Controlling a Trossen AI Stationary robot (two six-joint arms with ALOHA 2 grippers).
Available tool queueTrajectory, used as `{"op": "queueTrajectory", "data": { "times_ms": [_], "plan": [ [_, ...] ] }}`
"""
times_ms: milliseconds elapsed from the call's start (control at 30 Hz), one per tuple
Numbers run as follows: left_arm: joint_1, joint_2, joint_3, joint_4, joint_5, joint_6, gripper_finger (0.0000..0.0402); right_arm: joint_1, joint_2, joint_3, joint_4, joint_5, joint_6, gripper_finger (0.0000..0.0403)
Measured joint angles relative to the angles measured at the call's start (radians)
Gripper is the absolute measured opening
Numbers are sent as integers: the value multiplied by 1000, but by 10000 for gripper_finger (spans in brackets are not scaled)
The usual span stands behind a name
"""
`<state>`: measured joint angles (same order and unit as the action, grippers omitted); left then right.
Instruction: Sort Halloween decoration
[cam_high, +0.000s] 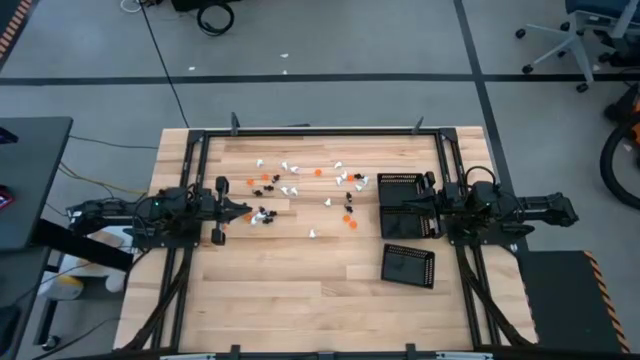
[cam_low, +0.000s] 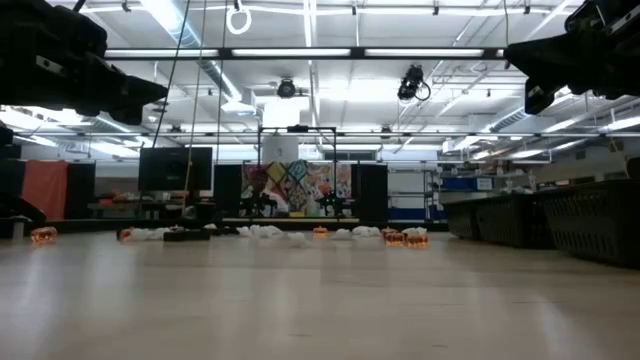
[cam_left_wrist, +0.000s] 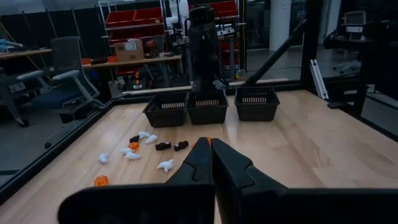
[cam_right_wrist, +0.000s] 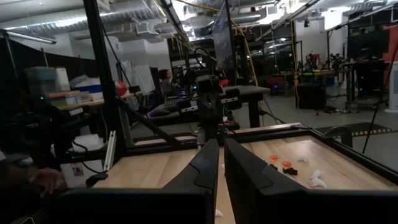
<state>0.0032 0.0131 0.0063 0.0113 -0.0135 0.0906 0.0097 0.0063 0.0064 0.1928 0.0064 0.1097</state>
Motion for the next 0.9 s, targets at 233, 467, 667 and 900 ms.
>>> {"op": "queueTrajectory", "data": {
  "times_ms": [233, 467, 667, 900],
  "plan": [
    [0, 0, 0, 0, 0, 0, 0, 0, 0, 0, 0, 0, 0, 34],
    [0, 0, 0, 0, 0, 0, 0, 0, 0, 0, 0, 0, 0, 34],
    [0, 0, 0, 35, 0, 0, 0, 0, 0, 0, 0, 0, 0, 34],
    [0, 0, 0, 132, 0, 0, 0, 0, 0, 0, 0, 0, 0, 34]
  ]
}}
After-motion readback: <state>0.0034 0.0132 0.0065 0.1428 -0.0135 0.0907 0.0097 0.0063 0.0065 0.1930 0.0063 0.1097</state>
